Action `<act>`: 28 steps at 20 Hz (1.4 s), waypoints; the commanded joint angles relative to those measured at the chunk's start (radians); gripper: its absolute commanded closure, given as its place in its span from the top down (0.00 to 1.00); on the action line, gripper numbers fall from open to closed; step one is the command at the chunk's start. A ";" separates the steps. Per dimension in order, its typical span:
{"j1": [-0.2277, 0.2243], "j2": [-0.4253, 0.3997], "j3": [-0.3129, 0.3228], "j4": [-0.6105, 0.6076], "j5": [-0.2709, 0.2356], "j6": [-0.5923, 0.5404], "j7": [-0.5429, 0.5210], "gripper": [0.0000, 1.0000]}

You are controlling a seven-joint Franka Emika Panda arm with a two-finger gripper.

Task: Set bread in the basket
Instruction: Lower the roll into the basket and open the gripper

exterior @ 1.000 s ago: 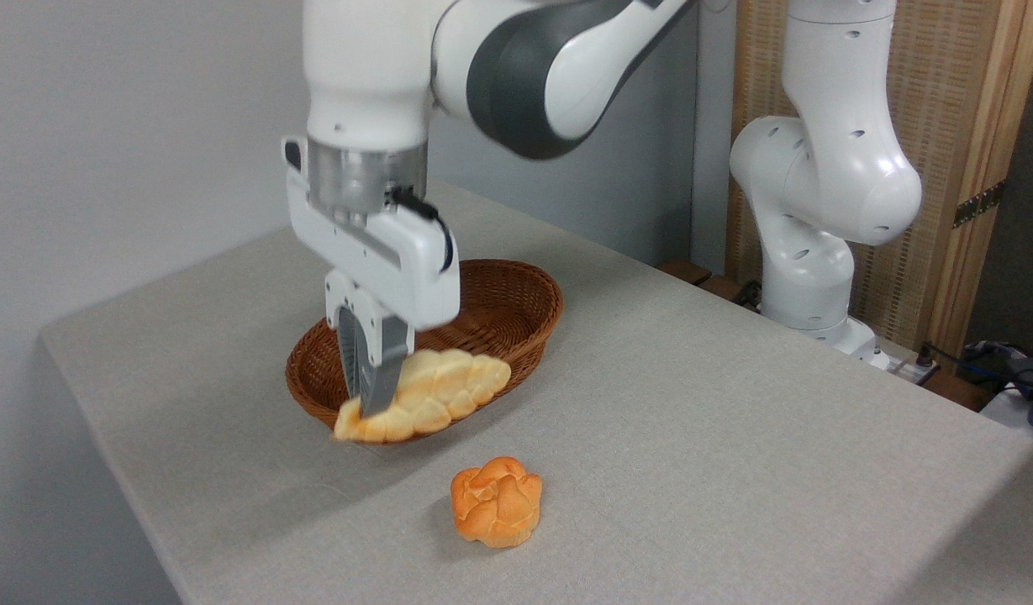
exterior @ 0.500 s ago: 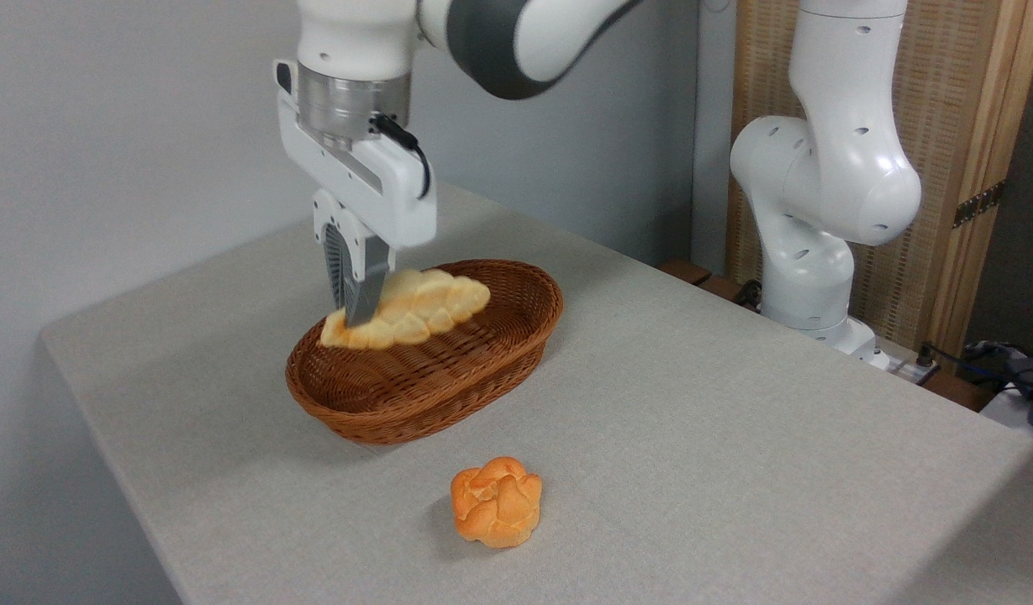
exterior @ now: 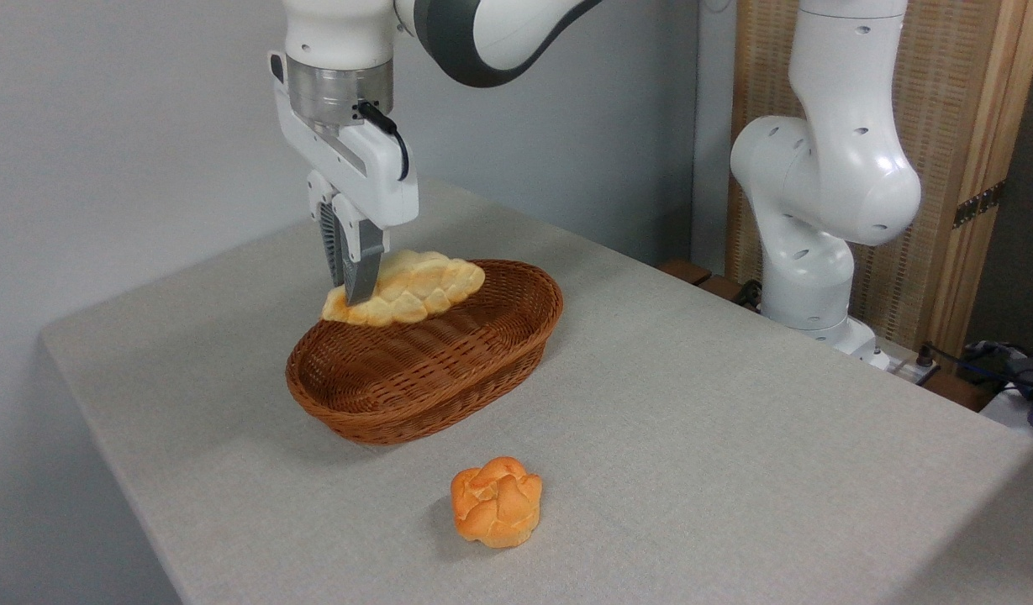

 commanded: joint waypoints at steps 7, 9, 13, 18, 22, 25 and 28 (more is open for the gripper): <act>0.013 0.004 0.013 0.026 0.004 -0.019 0.009 1.00; 0.016 0.002 0.019 0.026 0.004 -0.017 0.011 1.00; 0.016 -0.004 0.066 0.027 0.005 -0.019 0.011 1.00; 0.016 -0.004 0.113 0.032 0.042 -0.019 0.011 1.00; 0.016 -0.004 0.140 0.035 0.045 -0.020 0.011 1.00; 0.016 -0.004 0.140 0.035 0.085 -0.028 0.012 1.00; 0.016 -0.004 0.140 0.035 0.090 -0.033 0.012 1.00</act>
